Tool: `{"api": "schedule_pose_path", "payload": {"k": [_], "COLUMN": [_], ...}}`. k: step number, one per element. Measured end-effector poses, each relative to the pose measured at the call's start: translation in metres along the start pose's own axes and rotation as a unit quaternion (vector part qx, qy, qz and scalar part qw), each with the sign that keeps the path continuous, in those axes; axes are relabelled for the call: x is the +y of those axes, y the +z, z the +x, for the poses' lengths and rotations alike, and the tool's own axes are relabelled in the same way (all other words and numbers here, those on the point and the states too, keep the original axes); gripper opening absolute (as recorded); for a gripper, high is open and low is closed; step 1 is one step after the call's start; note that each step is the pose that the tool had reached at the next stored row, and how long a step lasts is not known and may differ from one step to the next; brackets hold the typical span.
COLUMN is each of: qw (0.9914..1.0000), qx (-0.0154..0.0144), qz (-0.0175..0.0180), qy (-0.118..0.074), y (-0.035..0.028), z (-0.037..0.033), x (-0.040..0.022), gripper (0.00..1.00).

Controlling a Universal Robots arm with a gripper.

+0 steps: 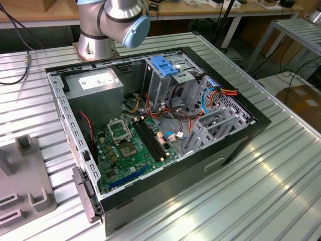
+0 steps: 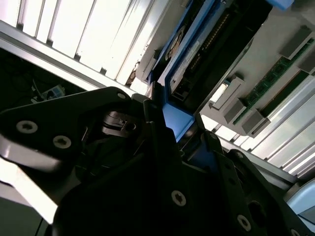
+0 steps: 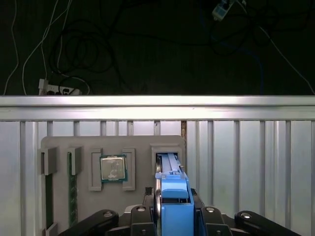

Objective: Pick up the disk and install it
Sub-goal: 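Pick up the disk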

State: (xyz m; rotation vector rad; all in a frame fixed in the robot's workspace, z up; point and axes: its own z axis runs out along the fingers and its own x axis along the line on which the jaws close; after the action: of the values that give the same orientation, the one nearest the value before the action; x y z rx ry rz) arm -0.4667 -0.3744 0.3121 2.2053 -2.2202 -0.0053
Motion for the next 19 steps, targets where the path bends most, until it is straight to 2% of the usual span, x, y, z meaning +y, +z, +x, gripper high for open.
{"api": "schedule_pose_path", "payload": {"k": [6, 7, 8, 13, 19], "qw": [1.0, 1.0, 1.0, 1.0, 1.0], "qx": [0.0, 0.0, 0.0, 0.0, 0.0], "qz": [0.0, 0.0, 0.0001, 0.0, 0.0], "qy": [0.0, 0.0, 0.001, 0.001, 0.001], "y": [-0.0173, -0.0253, -0.0297, -0.0464, -0.0728], "z": [0.0001, 0.0002, 0.0002, 0.0003, 0.0004], "x": [0.0002, 0.0003, 0.0003, 0.0006, 0.0008], "gripper": [0.37, 0.37, 0.37, 0.37, 0.37]}}
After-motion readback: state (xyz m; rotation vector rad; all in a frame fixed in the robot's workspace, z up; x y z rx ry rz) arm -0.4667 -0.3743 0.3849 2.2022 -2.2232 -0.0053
